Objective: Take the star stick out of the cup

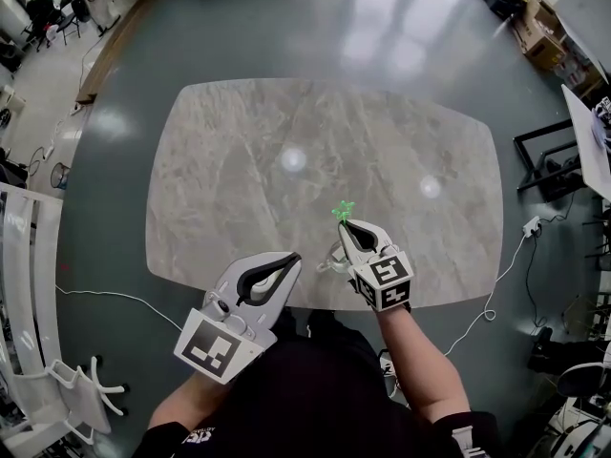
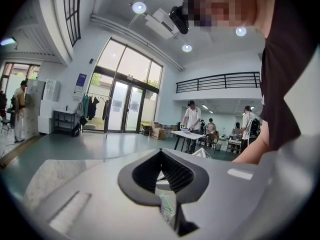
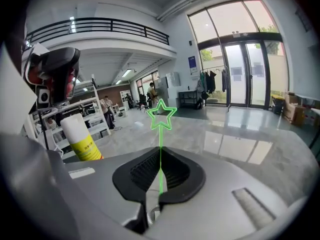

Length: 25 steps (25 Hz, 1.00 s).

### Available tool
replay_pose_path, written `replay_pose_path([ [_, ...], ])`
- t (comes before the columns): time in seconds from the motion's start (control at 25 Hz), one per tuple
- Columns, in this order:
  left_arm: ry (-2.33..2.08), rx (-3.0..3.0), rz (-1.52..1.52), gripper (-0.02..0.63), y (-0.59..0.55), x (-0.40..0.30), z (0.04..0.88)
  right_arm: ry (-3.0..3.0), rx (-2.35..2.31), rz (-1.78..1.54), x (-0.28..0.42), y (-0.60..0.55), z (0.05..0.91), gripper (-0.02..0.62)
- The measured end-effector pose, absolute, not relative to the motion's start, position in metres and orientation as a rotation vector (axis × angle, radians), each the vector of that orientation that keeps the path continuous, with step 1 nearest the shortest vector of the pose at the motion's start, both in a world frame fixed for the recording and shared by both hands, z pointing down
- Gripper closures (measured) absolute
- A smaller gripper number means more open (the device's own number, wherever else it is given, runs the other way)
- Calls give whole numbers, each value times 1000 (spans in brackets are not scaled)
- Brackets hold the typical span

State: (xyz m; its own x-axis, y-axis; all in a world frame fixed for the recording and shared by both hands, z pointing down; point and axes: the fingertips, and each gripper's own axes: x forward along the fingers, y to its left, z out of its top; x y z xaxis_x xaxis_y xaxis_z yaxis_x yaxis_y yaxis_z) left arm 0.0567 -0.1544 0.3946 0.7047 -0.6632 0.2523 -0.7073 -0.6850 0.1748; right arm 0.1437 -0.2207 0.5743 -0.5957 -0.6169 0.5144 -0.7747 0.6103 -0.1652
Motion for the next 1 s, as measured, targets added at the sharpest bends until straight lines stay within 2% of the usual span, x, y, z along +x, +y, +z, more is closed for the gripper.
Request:
replay_pose_path([
  [0.56,-1044,2751,187,604,-149,77,369,-2540,1231,329,187,-207,456,575],
  [1.0,-1008,2742,228,604,-150,96,371,-2423,1250,449,218,-192,507,575],
])
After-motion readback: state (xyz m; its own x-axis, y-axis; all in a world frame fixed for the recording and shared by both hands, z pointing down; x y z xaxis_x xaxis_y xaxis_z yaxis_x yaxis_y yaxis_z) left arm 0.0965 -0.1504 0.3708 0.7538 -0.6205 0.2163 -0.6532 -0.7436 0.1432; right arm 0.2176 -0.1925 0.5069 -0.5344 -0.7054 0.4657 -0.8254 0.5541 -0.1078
